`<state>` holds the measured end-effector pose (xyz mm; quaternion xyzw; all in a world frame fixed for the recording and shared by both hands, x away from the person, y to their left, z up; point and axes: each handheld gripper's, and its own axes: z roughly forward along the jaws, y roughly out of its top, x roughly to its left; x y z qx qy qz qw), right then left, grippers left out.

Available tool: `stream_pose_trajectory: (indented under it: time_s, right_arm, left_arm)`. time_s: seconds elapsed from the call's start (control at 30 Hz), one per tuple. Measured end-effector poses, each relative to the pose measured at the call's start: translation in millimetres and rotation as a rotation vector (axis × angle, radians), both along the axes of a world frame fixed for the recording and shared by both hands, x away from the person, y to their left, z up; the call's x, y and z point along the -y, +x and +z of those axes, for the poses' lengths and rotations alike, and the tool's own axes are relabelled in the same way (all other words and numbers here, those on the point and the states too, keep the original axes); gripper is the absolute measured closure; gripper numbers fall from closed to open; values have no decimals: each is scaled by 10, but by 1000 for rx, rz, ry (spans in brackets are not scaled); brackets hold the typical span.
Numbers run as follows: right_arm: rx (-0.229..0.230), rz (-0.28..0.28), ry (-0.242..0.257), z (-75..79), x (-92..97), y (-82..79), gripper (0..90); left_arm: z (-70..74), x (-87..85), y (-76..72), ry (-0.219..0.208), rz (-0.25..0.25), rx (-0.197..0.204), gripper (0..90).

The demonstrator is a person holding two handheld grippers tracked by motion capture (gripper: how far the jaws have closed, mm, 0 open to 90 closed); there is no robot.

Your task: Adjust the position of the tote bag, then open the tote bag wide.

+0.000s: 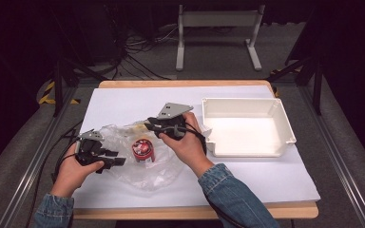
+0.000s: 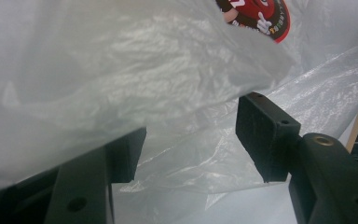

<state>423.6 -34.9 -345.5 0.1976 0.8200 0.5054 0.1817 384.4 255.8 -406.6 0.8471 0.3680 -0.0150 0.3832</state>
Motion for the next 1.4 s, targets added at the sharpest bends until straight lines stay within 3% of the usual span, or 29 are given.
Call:
stream_pose_trajectory:
  time_s: [0.23,0.27,0.33,0.37,0.4,0.53,0.73,0.8,0.87,0.93,1.1,1.2,1.4]
  right_arm:
    - [-3,-157,-13,-237,86,272,585]
    - [-3,-189,-30,-311,114,325,527]
    - [2,-200,-50,-347,123,349,503]
    - [9,-232,-112,-468,145,412,457]
    - [1,-243,-126,-520,157,438,438]
    - [-28,-260,-141,-646,178,487,359]
    - [-86,-216,-294,-880,129,493,255]
    - [-76,-205,-320,-880,122,468,250]
    - [-50,-207,-308,-830,121,432,241]
    - [-28,-207,-265,-730,135,390,234]
    - [25,-200,-165,-484,176,296,225]
    - [17,-201,-81,-318,208,191,223]
    - [4,-135,-31,-91,274,21,250]
  left_arm:
    - [-80,-44,49,-3,19,-14,425]
    - [-112,-57,63,-6,27,-28,425]
    - [-130,-66,72,-7,29,-31,425]
    - [-138,-72,76,-11,30,-36,425]
    - [-147,-78,79,-21,31,-40,424]
    - [-141,-86,78,-24,29,-47,416]
    - [-109,-117,84,-46,40,-40,378]
    - [-80,-120,77,-57,44,-32,341]
    - [-14,-121,51,-71,45,-16,299]
    - [79,-122,15,-73,36,11,280]
    - [358,-104,-120,-82,-6,96,314]
    - [496,-108,-186,-94,-15,134,320]
    - [602,-164,-224,-101,-17,159,314]
